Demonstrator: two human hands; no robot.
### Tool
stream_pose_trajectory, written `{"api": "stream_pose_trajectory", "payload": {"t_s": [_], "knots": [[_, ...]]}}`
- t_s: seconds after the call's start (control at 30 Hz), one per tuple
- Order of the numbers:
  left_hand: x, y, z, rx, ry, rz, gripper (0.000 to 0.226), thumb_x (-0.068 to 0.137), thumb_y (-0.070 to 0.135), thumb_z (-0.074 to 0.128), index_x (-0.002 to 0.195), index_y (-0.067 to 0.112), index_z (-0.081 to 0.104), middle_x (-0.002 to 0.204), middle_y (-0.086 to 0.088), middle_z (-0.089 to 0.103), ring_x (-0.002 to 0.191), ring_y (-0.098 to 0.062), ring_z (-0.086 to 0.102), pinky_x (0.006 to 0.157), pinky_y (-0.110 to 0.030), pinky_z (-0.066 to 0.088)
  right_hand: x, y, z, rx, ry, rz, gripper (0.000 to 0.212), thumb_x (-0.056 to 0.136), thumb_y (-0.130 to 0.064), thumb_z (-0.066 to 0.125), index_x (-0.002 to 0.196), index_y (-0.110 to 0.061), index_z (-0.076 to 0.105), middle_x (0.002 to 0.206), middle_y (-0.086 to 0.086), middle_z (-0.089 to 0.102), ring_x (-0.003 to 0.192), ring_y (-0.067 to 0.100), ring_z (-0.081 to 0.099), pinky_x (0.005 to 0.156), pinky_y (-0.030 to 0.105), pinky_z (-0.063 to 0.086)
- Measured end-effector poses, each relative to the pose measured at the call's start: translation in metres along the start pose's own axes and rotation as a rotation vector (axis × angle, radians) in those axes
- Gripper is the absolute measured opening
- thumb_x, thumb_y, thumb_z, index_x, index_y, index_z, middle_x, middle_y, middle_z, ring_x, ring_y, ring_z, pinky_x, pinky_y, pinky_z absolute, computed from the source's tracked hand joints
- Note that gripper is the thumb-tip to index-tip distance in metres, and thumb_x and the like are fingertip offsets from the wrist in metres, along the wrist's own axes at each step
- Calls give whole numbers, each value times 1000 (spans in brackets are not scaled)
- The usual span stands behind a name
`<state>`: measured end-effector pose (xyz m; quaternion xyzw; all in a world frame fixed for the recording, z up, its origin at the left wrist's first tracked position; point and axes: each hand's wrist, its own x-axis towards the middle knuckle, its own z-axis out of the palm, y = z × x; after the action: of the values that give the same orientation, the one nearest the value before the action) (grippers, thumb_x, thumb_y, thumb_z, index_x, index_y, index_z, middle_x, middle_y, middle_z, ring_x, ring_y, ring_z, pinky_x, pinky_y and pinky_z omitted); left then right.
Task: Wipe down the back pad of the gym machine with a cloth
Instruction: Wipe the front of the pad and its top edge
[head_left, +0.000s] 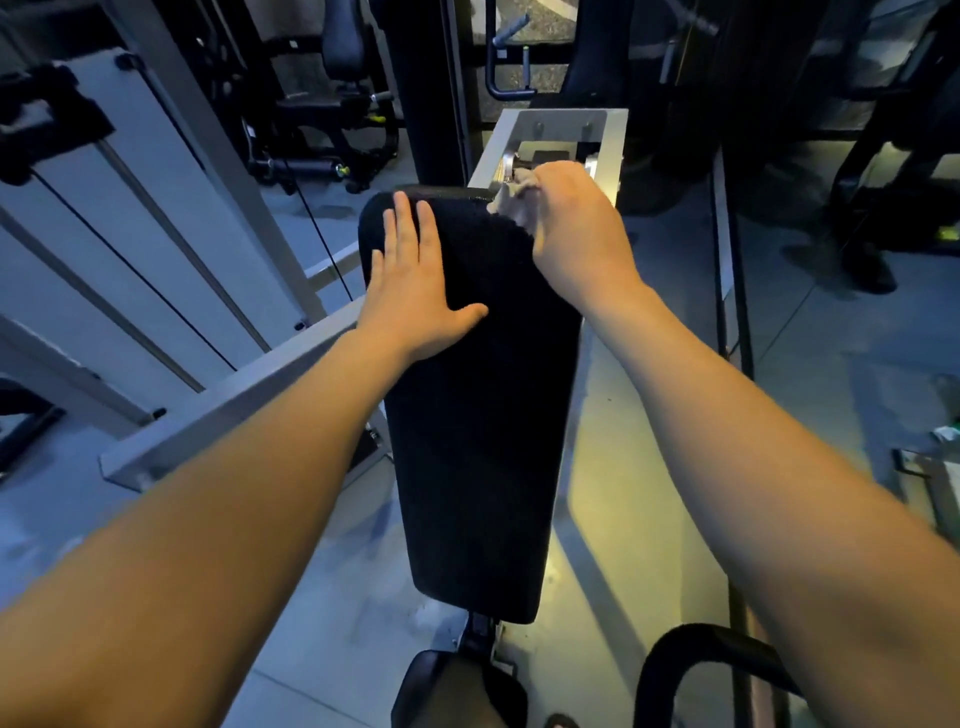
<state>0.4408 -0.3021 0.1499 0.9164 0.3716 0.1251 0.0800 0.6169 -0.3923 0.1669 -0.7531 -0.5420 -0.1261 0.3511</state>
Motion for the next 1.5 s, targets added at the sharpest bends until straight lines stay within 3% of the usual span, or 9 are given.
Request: {"api": "stream_pose_trajectory", "payload": {"t_s": [0.23,0.43,0.5,0.63,0.73,0.87,1.0,1.23,1.5], "knots": [[1,-5,5,30,18,-17,145,69,65,80,156,12,-24,162,-9,-34,152,-27,-25,125,-54,6,-29,23,1,218,218,269,26,99,-6,43,112,0,66,111,17,63,96,29,58,76,25,39],[4,1,24,-1,118,-59,146,69,57,84,156,10,-23,163,-10,-33,151,-29,-26,125,-56,10,-126,24,57,406,38,686,29,107,-21,35,106,-7,60,100,14,65,91,33,62,75,37,46],[2,-2,25,-2,127,-47,145,69,58,84,156,12,-23,163,-8,-32,152,-28,-26,124,-57,14,-134,23,54,443,3,717,26,109,-15,35,98,-10,57,93,11,61,82,28,56,64,26,40],[-7,-11,19,-91,133,20,133,77,54,81,160,20,-17,166,1,-27,154,-22,-20,125,-48,11,-105,4,16,380,210,529,27,108,-10,38,118,-8,64,114,10,64,101,19,57,77,-3,34],[-22,-36,13,-120,75,99,107,91,44,71,162,23,-7,167,7,-21,155,-17,-15,123,-41,11,-73,-21,14,220,372,233,42,102,-6,40,141,2,54,141,18,55,134,27,47,116,25,37],[-51,-90,15,-208,-26,67,80,98,33,60,162,20,13,167,4,-1,154,-24,-1,119,-39,20,-40,-48,42,-120,458,-106,38,96,-5,58,134,-2,62,134,16,49,122,28,40,104,44,47],[-70,-148,21,-299,-121,106,46,98,25,58,140,7,53,146,-12,38,142,-32,24,116,-36,22,-44,-57,76,-447,332,4,52,97,-22,59,149,-25,51,137,7,36,122,30,36,98,43,41],[-86,-201,31,-445,-276,185,28,98,15,53,121,6,67,126,-15,54,129,-35,36,111,-37,29,-44,-101,103,-256,473,315,43,88,-2,47,130,-4,58,135,23,52,119,41,51,103,37,39],[-83,-190,46,-517,-299,294,74,94,21,57,160,14,24,165,-1,16,149,-27,27,116,-43,35,-76,-112,123,-470,-185,-87,25,92,-4,62,116,-8,62,133,14,54,118,39,50,97,47,48]]}}
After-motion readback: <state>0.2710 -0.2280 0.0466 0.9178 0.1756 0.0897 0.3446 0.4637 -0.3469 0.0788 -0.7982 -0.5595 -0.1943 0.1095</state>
